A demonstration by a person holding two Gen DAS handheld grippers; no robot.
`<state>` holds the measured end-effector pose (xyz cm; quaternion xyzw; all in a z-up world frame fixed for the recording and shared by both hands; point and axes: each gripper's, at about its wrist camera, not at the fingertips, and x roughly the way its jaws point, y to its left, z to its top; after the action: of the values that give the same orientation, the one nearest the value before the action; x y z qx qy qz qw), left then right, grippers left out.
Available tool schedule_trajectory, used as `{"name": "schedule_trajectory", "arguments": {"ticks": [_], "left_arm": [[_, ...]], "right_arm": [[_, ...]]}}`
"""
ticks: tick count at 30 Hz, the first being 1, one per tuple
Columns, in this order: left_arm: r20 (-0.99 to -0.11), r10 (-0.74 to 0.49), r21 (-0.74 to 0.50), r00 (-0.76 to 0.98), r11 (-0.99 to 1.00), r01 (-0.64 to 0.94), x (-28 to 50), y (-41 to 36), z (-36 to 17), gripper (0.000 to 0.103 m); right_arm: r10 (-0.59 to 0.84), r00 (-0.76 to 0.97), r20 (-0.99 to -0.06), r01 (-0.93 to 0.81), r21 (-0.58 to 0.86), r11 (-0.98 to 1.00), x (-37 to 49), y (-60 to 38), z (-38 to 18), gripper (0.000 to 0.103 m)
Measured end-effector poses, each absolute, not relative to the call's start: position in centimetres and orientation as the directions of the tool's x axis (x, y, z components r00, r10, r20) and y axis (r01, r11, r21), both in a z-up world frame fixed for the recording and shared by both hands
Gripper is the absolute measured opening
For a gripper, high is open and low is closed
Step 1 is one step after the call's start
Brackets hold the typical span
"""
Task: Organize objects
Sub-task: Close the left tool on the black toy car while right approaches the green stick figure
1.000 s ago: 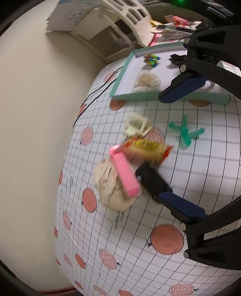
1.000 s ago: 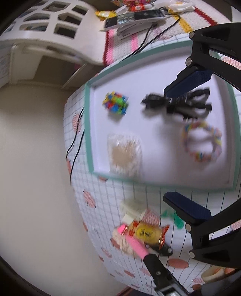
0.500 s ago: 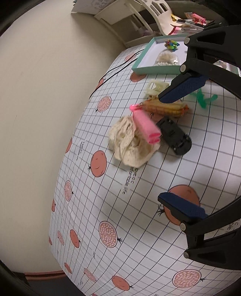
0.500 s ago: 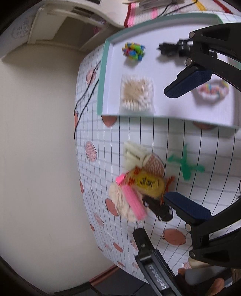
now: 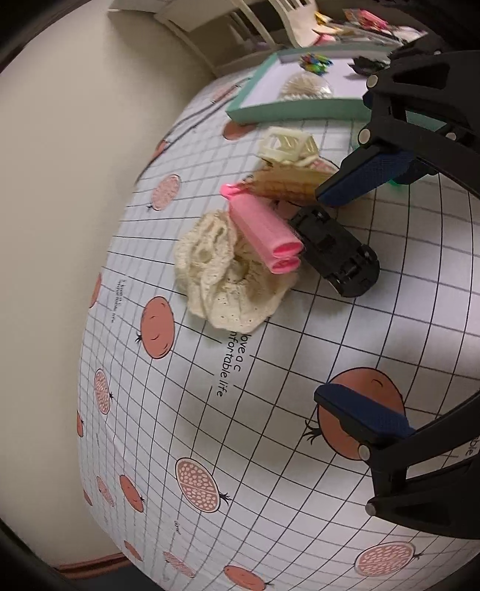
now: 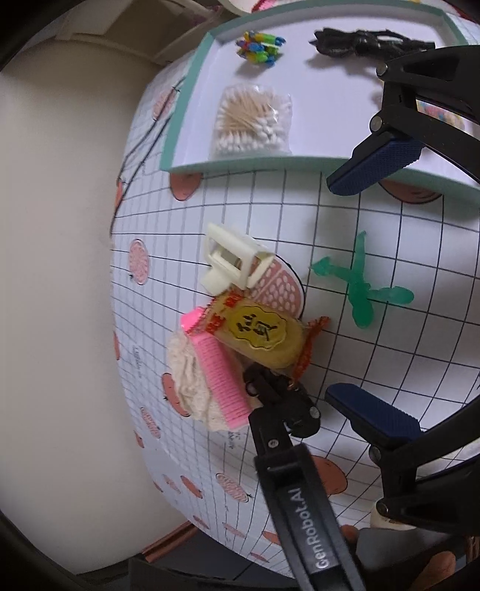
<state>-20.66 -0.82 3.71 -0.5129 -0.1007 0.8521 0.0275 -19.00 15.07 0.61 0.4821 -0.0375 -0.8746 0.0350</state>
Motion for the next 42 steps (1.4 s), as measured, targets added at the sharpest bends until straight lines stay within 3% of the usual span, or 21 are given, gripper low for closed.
{"name": "schedule_trajectory", "arguments": {"ticks": [17, 24, 26, 28, 37, 42], "left_arm": [[-0.895, 0.094, -0.094, -0.436, -0.995, -0.022, -21.4, 1.9, 1.4, 0.097], [-0.893, 0.097, -0.102, -0.439, -0.995, -0.013, -21.8, 2.2, 1.1, 0.092], [-0.891, 0.106, -0.111, -0.441, -0.994, -0.014, -21.7, 2.2, 1.2, 0.091], [-0.889, 0.108, -0.113, -0.445, -0.994, -0.016, -21.7, 2.3, 1.3, 0.083], [-0.886, 0.135, -0.13, -0.444, -0.991, -0.04, -21.4, 2.8, 1.8, 0.059], [-0.888, 0.136, -0.13, -0.44, -0.99, -0.044, -21.3, 2.8, 1.8, 0.055]], "right_arm": [[-0.076, -0.477, -0.876, 0.041, 0.064, -0.997, -20.4, 13.9, -1.6, 0.103], [-0.063, -0.466, -0.883, 0.061, 0.038, -0.997, -20.3, 13.8, -1.9, 0.102], [-0.06, -0.46, -0.886, 0.059, 0.036, -0.998, -20.4, 13.9, -2.0, 0.098], [-0.048, -0.46, -0.886, 0.061, 0.022, -0.998, -20.2, 13.8, -1.9, 0.094], [-0.013, -0.467, -0.884, 0.053, -0.014, -0.998, -20.0, 14.3, -1.4, 0.062], [-0.018, -0.459, -0.888, 0.061, -0.011, -0.998, -20.0, 14.6, -1.3, 0.062]]}}
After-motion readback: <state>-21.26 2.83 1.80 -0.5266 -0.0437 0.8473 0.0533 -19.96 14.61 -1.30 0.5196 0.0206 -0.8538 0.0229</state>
